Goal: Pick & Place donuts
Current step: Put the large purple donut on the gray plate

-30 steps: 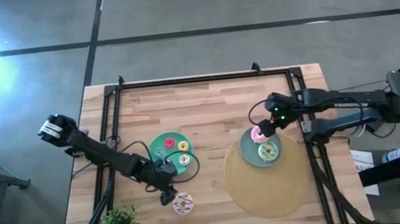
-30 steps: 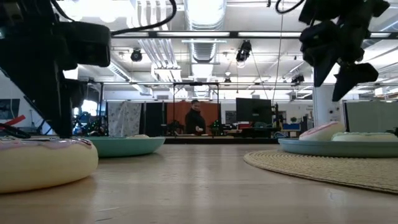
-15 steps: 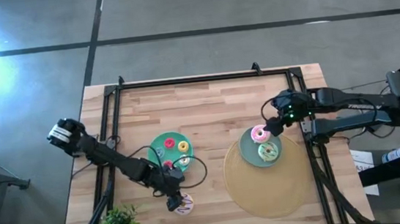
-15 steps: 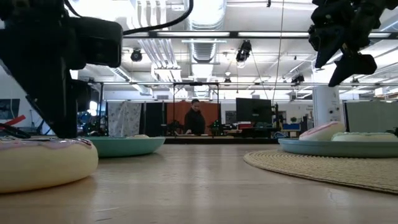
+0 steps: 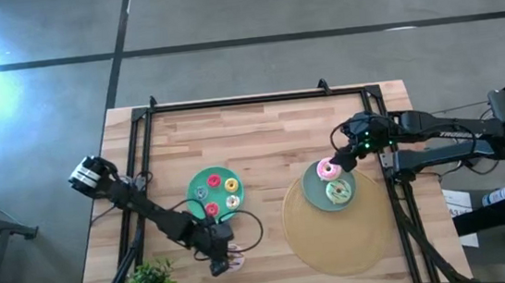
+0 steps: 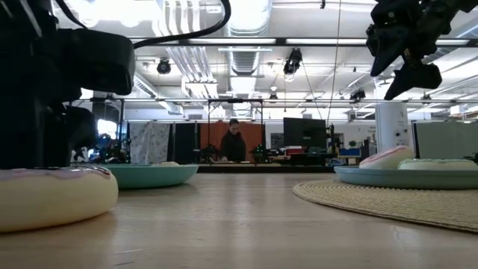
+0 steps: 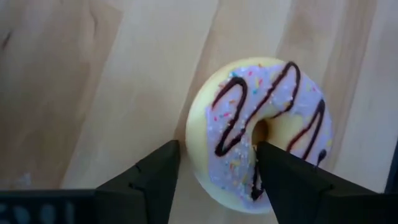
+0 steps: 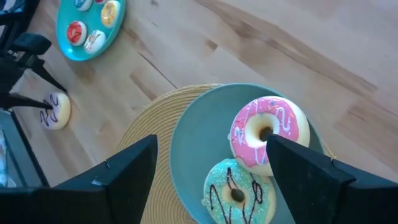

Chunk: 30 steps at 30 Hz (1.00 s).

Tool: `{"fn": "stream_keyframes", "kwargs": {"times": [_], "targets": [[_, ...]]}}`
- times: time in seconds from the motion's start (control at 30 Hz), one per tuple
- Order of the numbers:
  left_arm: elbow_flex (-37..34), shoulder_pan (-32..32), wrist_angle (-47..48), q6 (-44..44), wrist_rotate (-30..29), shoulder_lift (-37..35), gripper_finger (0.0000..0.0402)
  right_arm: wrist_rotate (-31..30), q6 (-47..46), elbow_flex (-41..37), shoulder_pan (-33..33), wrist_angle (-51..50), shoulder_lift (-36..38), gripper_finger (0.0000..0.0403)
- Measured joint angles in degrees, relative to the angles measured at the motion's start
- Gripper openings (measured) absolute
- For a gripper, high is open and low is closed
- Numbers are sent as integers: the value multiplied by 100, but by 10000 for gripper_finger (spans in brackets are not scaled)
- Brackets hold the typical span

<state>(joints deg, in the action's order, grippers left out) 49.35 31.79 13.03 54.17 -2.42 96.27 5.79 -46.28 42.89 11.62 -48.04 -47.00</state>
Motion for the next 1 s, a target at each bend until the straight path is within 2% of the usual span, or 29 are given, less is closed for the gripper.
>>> {"fn": "stream_keyframes", "kwargs": {"times": [0.1, 0.17, 0.43, 0.5, 0.6, 0.73, 0.87, 1.0], "targets": [[64, -21, 3, -19, -113, 41, 185, 0, -2, 0, 0, 47, 0, 295], [99, -49, 6, -26, -151, 66, 162, 0, -2, 0, 2, 46, 4, 295], [100, -266, -258, -46, -280, 21, 16, 0, -2, 0, 2, 44, 12, 295], [192, -391, -312, -50, -270, -49, 9, 2, -2, -2, 2, 49, 45, 295], [552, -704, -397, -502, -370, -96, 5, -12, 0, -4, 1, 230, 186, 295], [1141, -1433, -527, -1327, -503, 35, 2, -441, -4, 31, 2, 594, 538, 295], [1834, -2285, -765, -1851, -478, 475, 2, -838, -3, 128, 2, 665, 877, 295], [2881, -2835, -853, -2197, -18, 1268, 1, -902, 0, 153, 1, 662, 1133, 295]]}}
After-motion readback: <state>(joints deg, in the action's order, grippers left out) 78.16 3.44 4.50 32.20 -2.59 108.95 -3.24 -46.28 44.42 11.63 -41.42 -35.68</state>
